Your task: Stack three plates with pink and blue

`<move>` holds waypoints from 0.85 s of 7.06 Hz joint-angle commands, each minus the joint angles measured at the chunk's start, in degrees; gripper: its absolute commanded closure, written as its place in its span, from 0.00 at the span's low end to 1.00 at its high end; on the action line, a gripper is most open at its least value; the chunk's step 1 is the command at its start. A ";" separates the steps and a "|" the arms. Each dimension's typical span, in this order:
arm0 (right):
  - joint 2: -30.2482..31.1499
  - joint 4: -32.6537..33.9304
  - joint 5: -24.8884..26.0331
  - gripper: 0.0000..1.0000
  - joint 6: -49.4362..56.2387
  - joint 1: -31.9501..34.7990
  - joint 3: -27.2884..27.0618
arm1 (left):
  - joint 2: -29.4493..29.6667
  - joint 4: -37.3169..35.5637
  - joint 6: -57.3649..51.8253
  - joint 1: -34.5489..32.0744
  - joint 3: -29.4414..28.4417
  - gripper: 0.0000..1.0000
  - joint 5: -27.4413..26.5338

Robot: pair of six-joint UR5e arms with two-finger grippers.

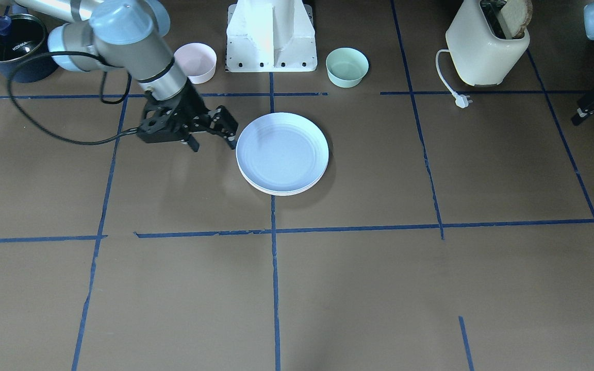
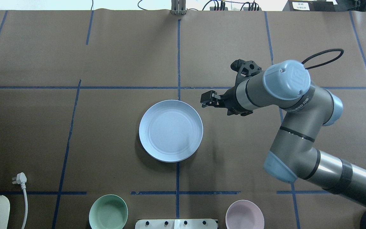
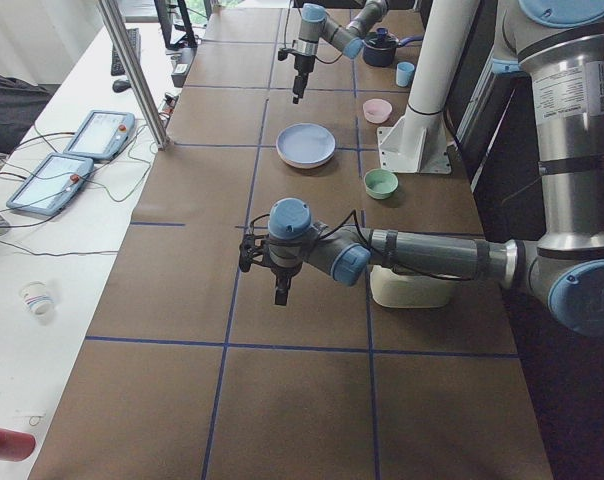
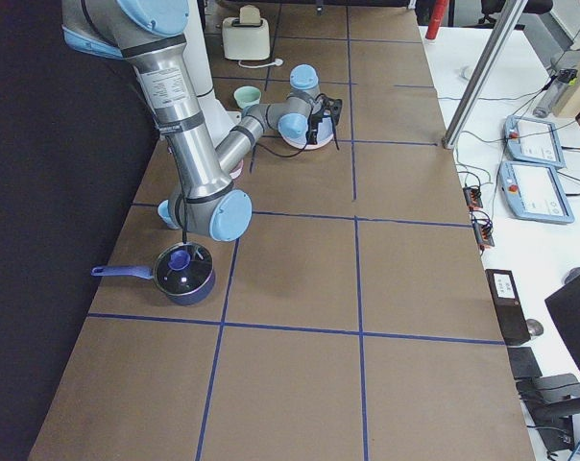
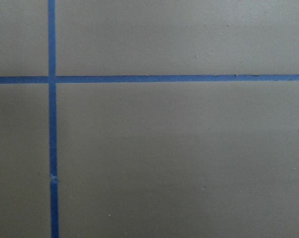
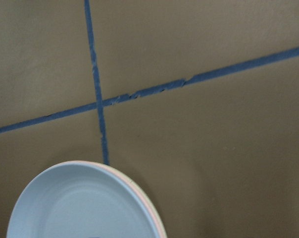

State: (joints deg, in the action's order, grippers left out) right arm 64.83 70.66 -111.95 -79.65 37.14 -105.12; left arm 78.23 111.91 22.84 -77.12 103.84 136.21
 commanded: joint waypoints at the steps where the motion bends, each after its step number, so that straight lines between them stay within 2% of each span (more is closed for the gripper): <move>1: 1.26 15.47 -5.80 0.00 22.58 8.61 -4.11 | -0.45 -8.14 -11.16 -5.64 -0.13 0.00 0.02; 2: 3.18 21.65 -8.44 0.00 32.71 13.00 -6.13 | 0.86 -15.86 -18.64 -8.72 -0.04 0.00 -0.41; 3: 7.03 22.75 -11.59 0.00 42.55 18.09 -6.85 | 1.92 -20.63 -21.67 -10.14 -0.47 0.00 -0.50; 4: 11.07 22.59 -16.41 0.00 50.83 23.63 -6.51 | 2.36 -21.99 -24.48 -11.55 -1.52 0.00 -0.50; 6: 17.41 22.85 -18.92 0.00 64.38 32.78 -4.76 | 2.72 -22.09 -27.23 -12.88 -4.51 0.00 -0.42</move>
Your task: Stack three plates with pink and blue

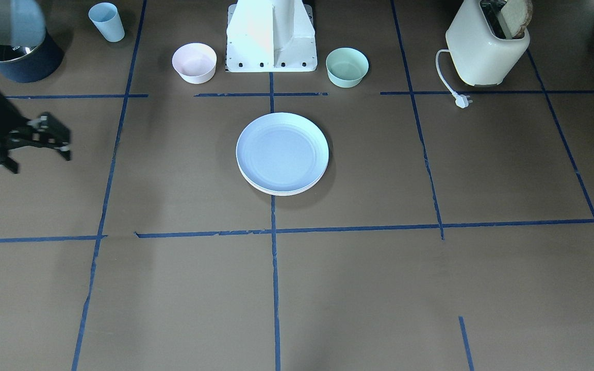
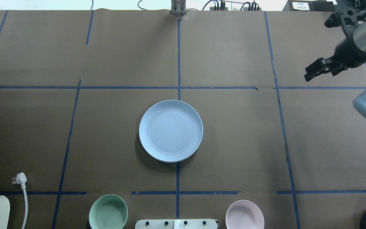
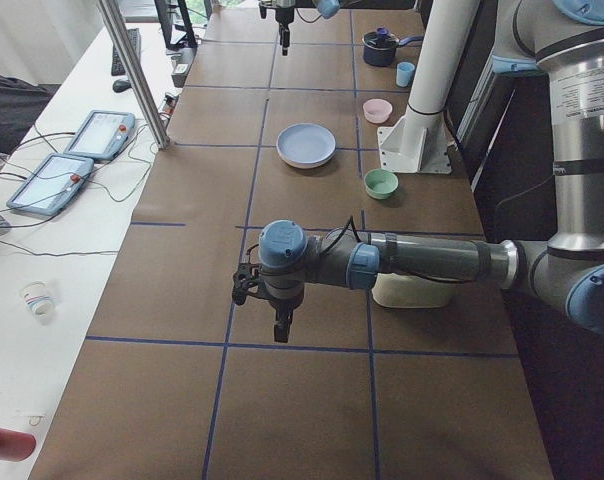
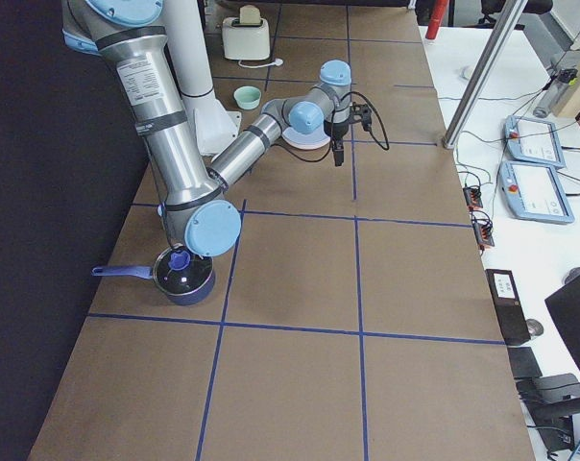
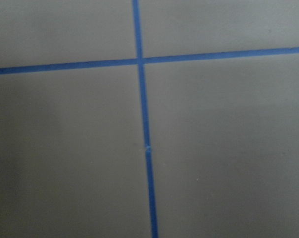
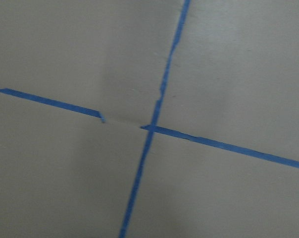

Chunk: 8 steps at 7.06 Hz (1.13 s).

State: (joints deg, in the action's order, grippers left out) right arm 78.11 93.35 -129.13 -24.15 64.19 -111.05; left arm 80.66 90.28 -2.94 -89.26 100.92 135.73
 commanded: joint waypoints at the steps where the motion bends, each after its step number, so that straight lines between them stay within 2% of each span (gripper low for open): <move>1: 6.41 -0.01 -3.91 0.00 16.51 9.68 5.01 | 1.77 -0.72 -1.36 -1.00 -3.95 0.00 0.41; 2: 8.35 -0.18 -4.54 0.00 21.37 13.47 8.27 | 2.91 -0.81 -0.93 -1.35 -4.76 0.00 0.41; 4: 9.86 -0.36 -6.47 0.00 21.33 19.55 14.34 | 2.93 -0.81 -0.66 -1.44 -4.50 0.00 0.50; 7: 12.04 -2.46 -6.13 0.00 19.84 22.38 14.72 | 4.15 -0.20 2.83 -1.36 -6.69 0.00 0.50; 8: 12.06 -2.82 -6.39 0.00 19.84 24.38 18.03 | 4.50 -0.11 2.86 -1.35 -6.96 0.00 0.50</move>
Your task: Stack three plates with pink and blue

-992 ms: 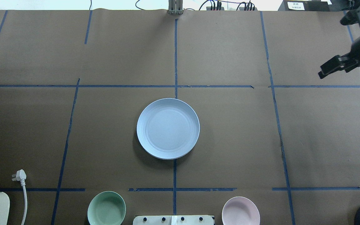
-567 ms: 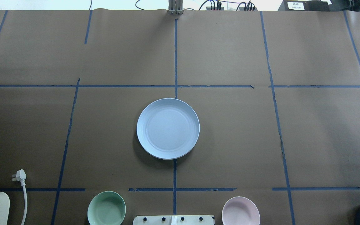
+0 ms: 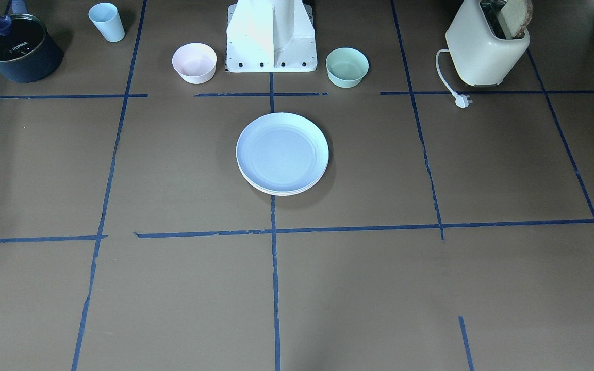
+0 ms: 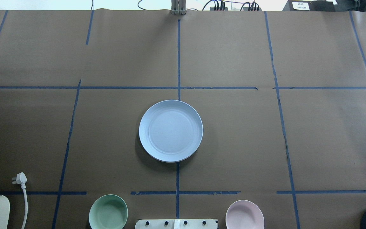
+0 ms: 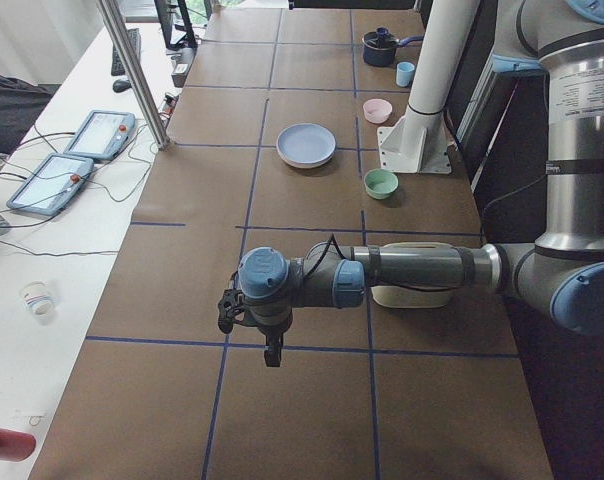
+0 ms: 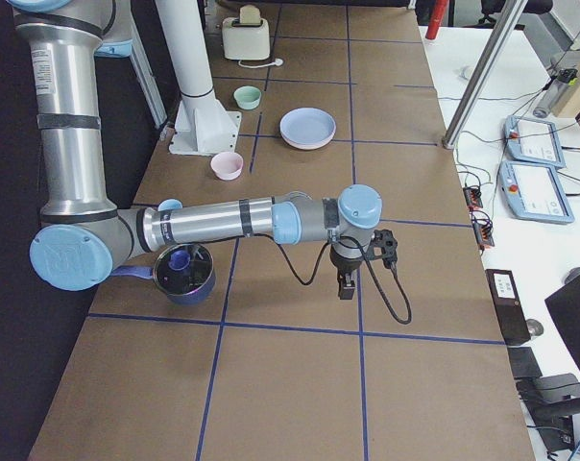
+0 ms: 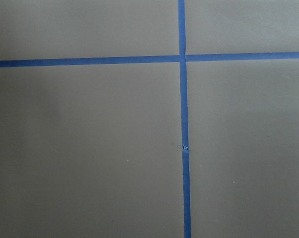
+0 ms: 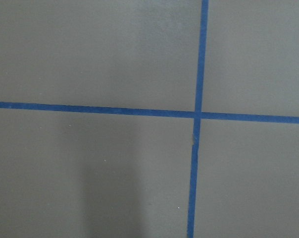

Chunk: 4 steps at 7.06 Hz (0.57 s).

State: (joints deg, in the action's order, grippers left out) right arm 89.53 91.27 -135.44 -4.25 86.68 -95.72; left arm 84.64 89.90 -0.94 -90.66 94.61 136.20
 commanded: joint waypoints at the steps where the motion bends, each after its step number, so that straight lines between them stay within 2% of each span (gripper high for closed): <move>1: 0.64 -1.70 -0.35 0.00 0.21 3.22 6.21 | 0.96 0.27 0.86 0.04 -0.57 0.00 0.03; 2: 1.77 -5.88 -0.61 0.00 1.86 4.28 7.90 | 1.06 0.27 0.86 -0.04 -0.57 0.00 0.11; 4: 1.79 -6.63 -3.85 0.00 2.05 5.51 7.65 | 0.97 0.27 0.86 -0.04 -0.57 0.00 0.11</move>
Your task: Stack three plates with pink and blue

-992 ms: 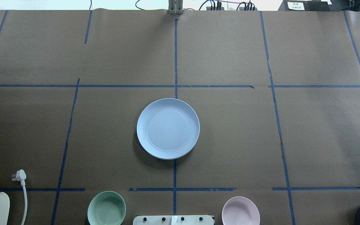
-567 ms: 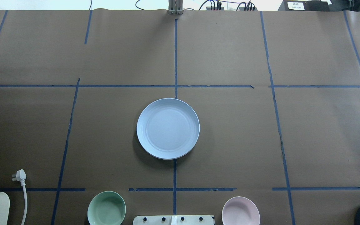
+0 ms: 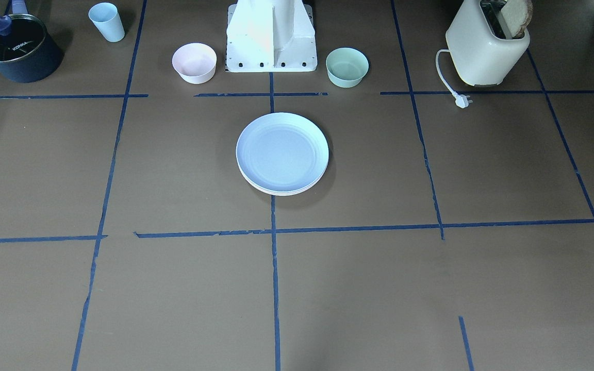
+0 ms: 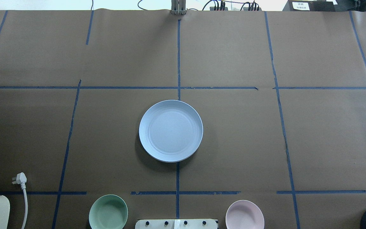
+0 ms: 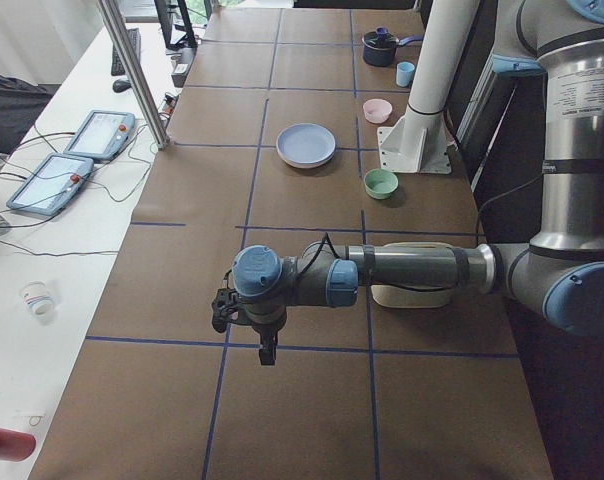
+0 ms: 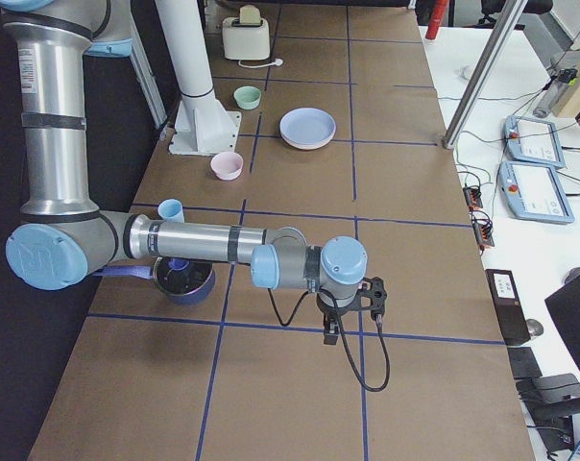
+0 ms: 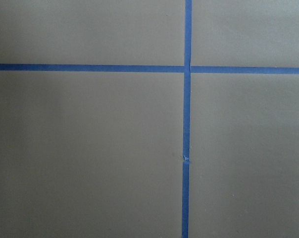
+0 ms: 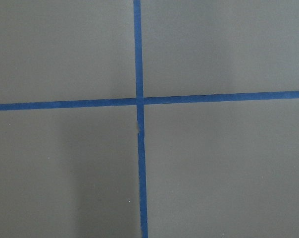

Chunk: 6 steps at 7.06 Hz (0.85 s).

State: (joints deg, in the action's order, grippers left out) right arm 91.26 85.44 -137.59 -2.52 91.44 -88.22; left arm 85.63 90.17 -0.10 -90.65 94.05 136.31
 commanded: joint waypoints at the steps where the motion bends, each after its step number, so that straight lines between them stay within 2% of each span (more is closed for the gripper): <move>1: -0.47 -0.02 -1.72 0.00 0.32 1.45 -0.29 | -0.11 0.09 -0.08 -0.05 -0.09 0.00 0.01; 4: -0.38 0.34 -1.63 0.00 0.32 2.69 -1.26 | -0.11 0.27 -0.08 -0.05 -0.97 0.00 0.01; 6: -1.00 3.07 -1.63 0.00 0.41 2.95 -1.43 | -0.11 0.27 -0.17 -0.05 -1.06 0.00 0.01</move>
State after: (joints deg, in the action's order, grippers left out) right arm 90.65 87.61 -139.26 -2.14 94.21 -89.54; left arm 85.52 90.43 -0.20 -90.70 93.05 136.32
